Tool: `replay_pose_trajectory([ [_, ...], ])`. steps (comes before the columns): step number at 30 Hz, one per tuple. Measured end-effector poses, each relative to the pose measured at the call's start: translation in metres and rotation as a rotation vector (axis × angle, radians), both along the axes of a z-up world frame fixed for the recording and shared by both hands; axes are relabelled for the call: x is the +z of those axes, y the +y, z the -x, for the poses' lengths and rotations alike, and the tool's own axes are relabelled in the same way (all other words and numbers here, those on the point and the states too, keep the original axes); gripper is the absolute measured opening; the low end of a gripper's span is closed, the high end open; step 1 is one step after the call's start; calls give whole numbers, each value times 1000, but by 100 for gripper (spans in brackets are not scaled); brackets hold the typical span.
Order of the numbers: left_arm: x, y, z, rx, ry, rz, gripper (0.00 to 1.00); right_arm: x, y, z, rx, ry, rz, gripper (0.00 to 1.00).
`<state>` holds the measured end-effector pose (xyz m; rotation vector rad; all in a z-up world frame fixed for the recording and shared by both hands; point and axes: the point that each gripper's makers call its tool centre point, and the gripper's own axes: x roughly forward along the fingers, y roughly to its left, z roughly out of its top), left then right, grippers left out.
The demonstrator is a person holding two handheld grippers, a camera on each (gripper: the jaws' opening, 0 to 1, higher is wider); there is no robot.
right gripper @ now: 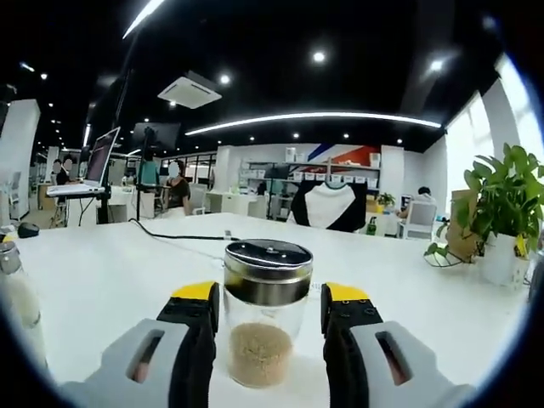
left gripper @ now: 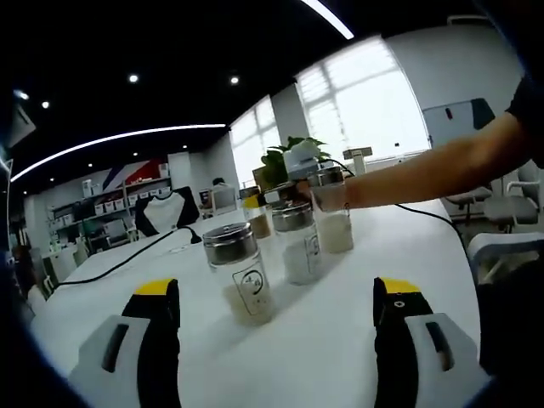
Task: Rotate the seasoning bottle until the label or dispensing opening points toward the visible target arrow and the bottle remains upright within the marked orientation range
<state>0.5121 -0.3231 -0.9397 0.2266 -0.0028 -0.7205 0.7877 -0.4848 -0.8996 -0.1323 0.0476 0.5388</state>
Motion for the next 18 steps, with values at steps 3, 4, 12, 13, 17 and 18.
replay_pose_trajectory([
  [3,0,0,-1,3,2,3,100,-1,4,-4,4,9,-10,39],
  [4,0,0,-1,3,2,3,100,-1,3,-3,-2,14,-18,39],
  [12,-1,0,-1,0,2,-4,100,1,5,-1,16,26,39,37],
  [13,0,0,-1,0,2,0,100,1,5,-1,20,39,40,37],
  [17,1,0,-1,-8,3,17,100,16,-7,8,6,71,-24,37],
  [18,3,0,0,-9,-1,25,100,23,-10,13,5,51,-5,37],
])
